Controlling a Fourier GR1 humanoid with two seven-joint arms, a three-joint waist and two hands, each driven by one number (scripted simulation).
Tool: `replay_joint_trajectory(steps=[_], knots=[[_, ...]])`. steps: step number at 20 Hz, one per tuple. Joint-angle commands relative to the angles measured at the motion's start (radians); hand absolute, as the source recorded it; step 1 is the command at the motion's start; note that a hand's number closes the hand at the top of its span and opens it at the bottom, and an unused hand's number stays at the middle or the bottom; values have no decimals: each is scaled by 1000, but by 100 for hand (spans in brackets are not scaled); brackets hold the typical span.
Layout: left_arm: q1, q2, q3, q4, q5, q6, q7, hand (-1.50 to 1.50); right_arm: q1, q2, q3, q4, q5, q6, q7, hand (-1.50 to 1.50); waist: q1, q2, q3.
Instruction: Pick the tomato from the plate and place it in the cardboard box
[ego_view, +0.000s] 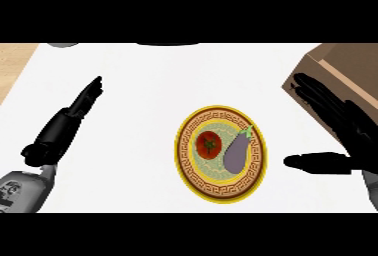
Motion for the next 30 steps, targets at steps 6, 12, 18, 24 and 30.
replay_joint_trajectory(steps=[6,12,18,24,30], knots=[[-14,-27,-13,-12,-28,-2,28,0,-48,-91,236,-202,371,146,380,-150,3,-3,-2],[6,-8,36,-13,6,-46,9,0,-161,19,383,-357,520,372,758,-150,13,-4,-3],[-60,-56,42,72,-47,-47,9,0,-120,178,521,-379,645,517,956,-150,1,1,-1],[-12,-51,62,-104,-57,-60,117,0,-109,343,557,-293,694,600,1033,-150,14,-1,1],[-15,-150,75,49,-147,-59,-20,0,-71,348,520,-180,837,509,917,-150,6,3,1]])
